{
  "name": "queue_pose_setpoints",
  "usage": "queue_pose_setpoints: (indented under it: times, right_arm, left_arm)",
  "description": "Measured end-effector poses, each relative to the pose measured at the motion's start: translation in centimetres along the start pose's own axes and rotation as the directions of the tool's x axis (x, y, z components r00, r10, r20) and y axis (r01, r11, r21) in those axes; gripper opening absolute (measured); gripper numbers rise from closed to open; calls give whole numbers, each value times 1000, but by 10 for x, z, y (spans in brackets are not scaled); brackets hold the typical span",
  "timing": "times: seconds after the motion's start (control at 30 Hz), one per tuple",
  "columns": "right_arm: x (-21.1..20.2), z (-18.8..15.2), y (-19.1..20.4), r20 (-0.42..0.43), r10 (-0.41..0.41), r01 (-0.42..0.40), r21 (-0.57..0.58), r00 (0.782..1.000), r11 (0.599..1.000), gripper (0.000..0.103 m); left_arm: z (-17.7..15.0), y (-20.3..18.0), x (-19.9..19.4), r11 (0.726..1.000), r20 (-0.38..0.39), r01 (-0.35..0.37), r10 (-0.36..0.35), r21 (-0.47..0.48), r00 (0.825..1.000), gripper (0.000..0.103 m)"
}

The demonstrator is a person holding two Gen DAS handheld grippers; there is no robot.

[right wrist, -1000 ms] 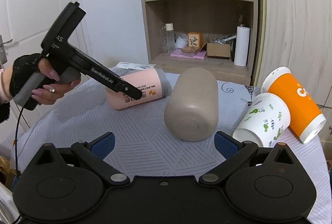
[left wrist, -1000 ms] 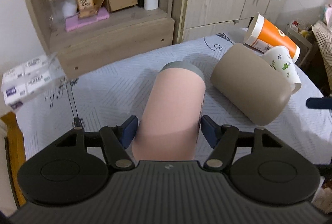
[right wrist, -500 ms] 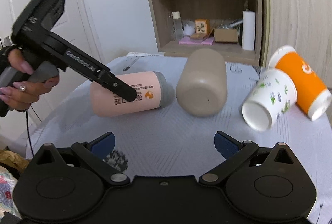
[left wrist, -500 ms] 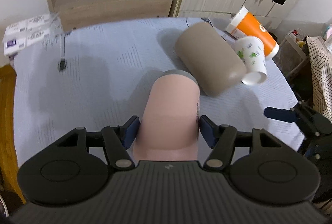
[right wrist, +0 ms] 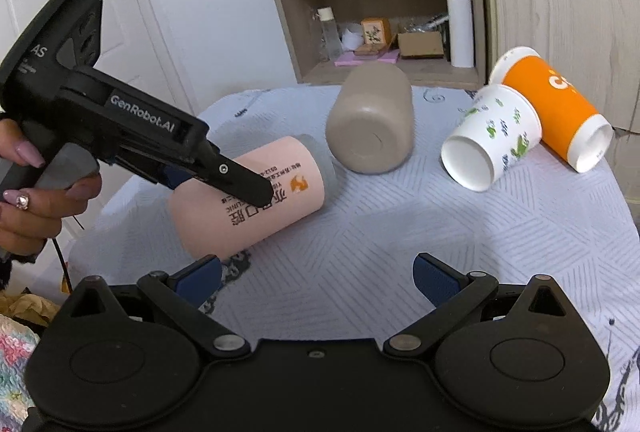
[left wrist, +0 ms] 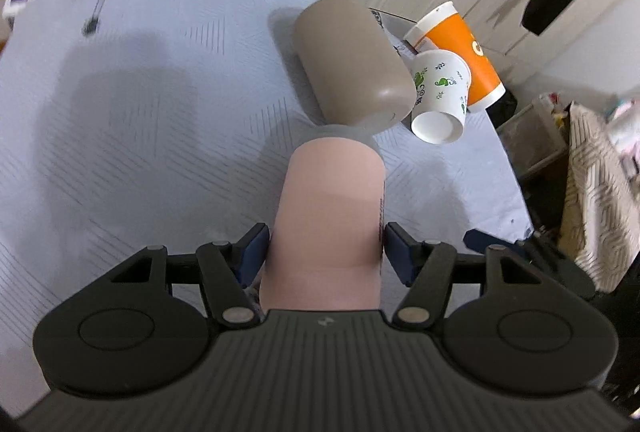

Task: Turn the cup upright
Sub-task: 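Close the left gripper on the pink cup's body near its base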

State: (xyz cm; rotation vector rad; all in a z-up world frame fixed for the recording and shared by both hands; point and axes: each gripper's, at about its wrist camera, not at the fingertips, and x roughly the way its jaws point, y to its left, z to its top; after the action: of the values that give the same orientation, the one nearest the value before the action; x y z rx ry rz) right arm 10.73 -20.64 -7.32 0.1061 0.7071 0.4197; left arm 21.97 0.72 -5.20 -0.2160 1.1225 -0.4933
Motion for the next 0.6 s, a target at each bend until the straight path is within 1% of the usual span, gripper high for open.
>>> queue_pose_setpoints:
  times: [0.1,0.2,0.23,0.27,0.33,0.4,0.53,0.6]
  right_arm:
    - [-1,-2,-3,-7,0,0,30,1000,1000,103]
    - [2,-4,-6,-20,11,-10,59,1000,998,103]
    - [2,-3,-8,-24,25,-24,73,999,997,103]
    - [3,-3,-10,-29,42,-39,90,999,995,103]
    - [5,-1,-13,-35,75,-70,124,997,990,103]
    - [9,1,-14,-45,110,-102,150,993,983,103]
    - [19,5,-16,-71,185,-167,205,980,964,103]
    - [25,8,-19,-86,222,-196,240,971,951,103]
  left_arm:
    - [-4,-2,10,999,-36,30,-31,-27,999,62]
    - [-4,-2,18,993,-82,105,-110,-54,991,62]
    - [-3,-2,19,992,-85,113,-117,-58,989,62]
    - [-2,-3,20,992,-92,119,-123,-50,988,62]
    - [0,-4,20,988,-107,153,-156,-31,982,68]
    - [4,-3,16,981,-102,193,-194,-28,976,77]
    - [12,-8,12,975,-90,212,-206,61,974,78]
    - [18,-7,19,971,-107,226,-218,72,970,78]
